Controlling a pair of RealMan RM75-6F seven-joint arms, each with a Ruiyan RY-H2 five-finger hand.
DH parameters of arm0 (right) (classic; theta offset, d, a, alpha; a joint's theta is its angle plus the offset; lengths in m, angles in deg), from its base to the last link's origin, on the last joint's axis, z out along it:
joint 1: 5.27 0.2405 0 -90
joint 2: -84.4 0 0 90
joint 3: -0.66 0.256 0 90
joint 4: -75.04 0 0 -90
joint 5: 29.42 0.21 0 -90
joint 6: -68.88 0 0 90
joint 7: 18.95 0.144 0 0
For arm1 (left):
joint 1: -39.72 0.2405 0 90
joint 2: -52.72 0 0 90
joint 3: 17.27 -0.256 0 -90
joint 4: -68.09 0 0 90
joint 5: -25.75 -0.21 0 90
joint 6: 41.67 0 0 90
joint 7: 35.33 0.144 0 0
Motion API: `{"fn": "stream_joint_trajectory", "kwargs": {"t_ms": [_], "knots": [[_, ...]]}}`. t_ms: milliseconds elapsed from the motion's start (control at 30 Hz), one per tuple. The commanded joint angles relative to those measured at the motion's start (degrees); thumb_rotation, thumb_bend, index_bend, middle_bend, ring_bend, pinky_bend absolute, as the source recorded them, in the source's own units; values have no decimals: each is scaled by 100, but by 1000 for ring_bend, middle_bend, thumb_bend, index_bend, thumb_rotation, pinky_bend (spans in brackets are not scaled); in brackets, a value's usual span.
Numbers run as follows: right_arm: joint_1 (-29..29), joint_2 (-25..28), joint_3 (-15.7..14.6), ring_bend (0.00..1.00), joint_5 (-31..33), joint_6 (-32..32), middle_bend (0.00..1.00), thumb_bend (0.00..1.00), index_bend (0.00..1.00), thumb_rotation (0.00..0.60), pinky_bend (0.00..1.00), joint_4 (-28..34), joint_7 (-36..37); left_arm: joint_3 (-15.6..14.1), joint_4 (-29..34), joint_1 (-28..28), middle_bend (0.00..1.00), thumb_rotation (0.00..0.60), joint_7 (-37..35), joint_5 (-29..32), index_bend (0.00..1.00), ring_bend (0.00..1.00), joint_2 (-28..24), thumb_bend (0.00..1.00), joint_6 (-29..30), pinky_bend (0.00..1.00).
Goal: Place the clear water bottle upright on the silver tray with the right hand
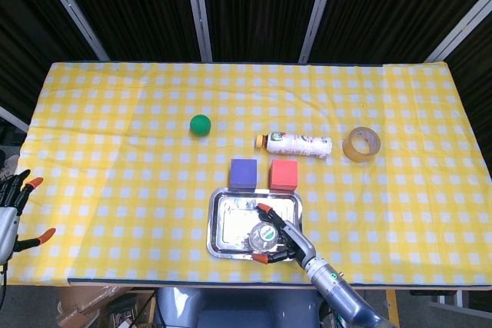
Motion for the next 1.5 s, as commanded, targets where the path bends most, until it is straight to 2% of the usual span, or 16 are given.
{"fn": "stream_joint_trajectory", "kwargs": {"t_ms": [33, 200, 333, 400, 533, 600, 667, 800, 867, 900, 1033, 1167, 1500], "knots": [[-52, 421, -190, 0, -365, 3, 32, 128, 4, 600, 0, -37, 261, 2, -2, 1, 0, 600, -2, 1, 131, 0, 0, 157, 5, 0], [-162, 1406, -588, 0, -1233, 328, 32, 125, 4, 600, 0, -163, 448, -8, 16, 8, 0, 600, -5, -22, 131, 0, -4, 157, 21, 0], [-368, 2188, -899, 0, -2004, 1059, 32, 124, 3, 600, 0, -317, 515, -17, 33, 14, 0, 600, 27, -45, 131, 0, 5, 157, 42, 0], [-550, 2660, -1137, 0, -2509, 1699, 32, 124, 4, 600, 0, -412, 784, -24, 46, 16, 0, 600, 77, -54, 131, 0, 21, 157, 50, 0], [-706, 3465, -1635, 0, -3249, 2419, 32, 136, 40, 600, 0, -742, 1077, -39, 80, 22, 0, 600, 157, -73, 131, 0, 43, 157, 64, 0], [-785, 3867, -1820, 0, -3280, 2490, 32, 160, 43, 600, 0, -816, 861, -42, 90, 27, 0, 600, 195, -77, 131, 0, 56, 157, 76, 0], [-960, 4072, -1802, 0, -2986, 2525, 32, 173, 51, 600, 0, -787, 157, -42, 91, 23, 0, 600, 223, -71, 131, 0, 67, 157, 68, 0], [-1491, 3700, -1378, 0, -2219, 3100, 47, 175, 80, 600, 0, -811, -1851, -46, 75, 8, 0, 600, 279, -50, 131, 0, 96, 157, 31, 0], [-1774, 3177, -1090, 0, -2058, 3701, 67, 175, 93, 600, 0, -1100, -3029, -51, 66, -1, 0, 600, 316, -37, 131, 0, 113, 158, 3, 0], [-1859, 2932, -1010, 0, -2082, 3933, 74, 176, 103, 600, 0, -1264, -3367, -50, 66, -5, 0, 600, 328, -32, 131, 0, 118, 157, -4, 0], [-2012, 2265, -784, 0, -2161, 4506, 77, 176, 118, 600, 0, -1996, -4109, -29, 55, -8, 0, 600, 335, -11, 131, 0, 130, 157, 7, 0], [-2168, 1773, -507, 0, -1944, 4938, 75, 175, 127, 600, 0, -2429, -4818, -17, 41, -7, 0, 600, 304, 11, 131, 0, 117, 157, 9, 0], [-2264, 1656, -464, 0, -1611, 4842, 75, 175, 148, 600, 0, -2588, -5124, -5, -34, -24, 0, 600, 300, 31, 131, 0, 128, 157, -17, 0]]}}
